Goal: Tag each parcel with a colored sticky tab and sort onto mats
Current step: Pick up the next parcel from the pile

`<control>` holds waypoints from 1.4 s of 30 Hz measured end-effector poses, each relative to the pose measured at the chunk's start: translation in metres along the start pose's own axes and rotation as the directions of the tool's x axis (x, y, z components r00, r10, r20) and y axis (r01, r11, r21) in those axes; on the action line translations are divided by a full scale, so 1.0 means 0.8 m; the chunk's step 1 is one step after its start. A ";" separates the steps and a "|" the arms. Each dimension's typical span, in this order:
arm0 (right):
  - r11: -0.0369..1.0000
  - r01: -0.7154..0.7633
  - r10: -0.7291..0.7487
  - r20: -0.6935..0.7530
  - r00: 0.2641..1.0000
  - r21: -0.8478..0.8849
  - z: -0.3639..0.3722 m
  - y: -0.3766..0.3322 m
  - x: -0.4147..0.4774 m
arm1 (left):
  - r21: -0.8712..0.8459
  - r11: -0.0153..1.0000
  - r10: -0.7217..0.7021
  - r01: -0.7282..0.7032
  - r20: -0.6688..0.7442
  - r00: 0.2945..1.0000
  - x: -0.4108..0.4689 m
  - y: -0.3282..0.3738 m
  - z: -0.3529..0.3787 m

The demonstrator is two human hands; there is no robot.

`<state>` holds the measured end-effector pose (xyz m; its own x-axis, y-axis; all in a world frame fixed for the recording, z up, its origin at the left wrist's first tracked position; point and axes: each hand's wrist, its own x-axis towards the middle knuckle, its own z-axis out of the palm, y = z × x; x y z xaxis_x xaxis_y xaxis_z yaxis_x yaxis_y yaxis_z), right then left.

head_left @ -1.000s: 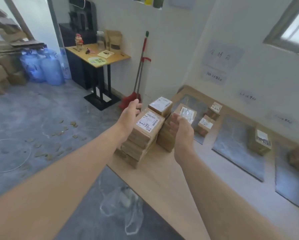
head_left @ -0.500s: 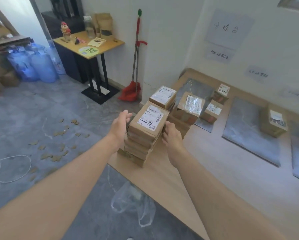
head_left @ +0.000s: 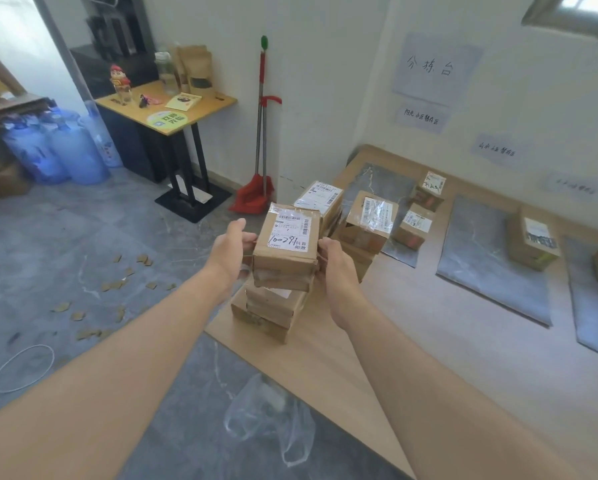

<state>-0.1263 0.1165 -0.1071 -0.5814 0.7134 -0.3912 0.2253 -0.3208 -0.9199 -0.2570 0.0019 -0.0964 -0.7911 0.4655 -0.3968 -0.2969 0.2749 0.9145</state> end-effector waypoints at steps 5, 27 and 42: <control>0.998 0.064 -0.064 -0.014 0.998 -0.012 0.014 -0.020 -0.016 | -0.035 0.999 0.020 -0.020 0.004 1.000 -0.011 0.021 -0.012; 0.942 0.306 -0.265 -0.252 0.931 0.138 -0.051 -0.086 -0.069 | -0.053 0.977 0.214 -0.208 0.215 0.953 -0.077 0.101 0.043; 0.908 0.349 -0.259 -0.345 0.902 0.233 -0.266 -0.055 -0.106 | -0.025 0.991 0.135 -0.133 0.306 0.943 -0.162 0.068 0.243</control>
<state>0.0795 0.2028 -0.0389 -0.3129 0.9417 -0.1237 -0.1805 -0.1869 -0.9657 -0.0667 0.1201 -0.0109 -0.6221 0.7330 -0.2751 -0.2018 0.1893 0.9610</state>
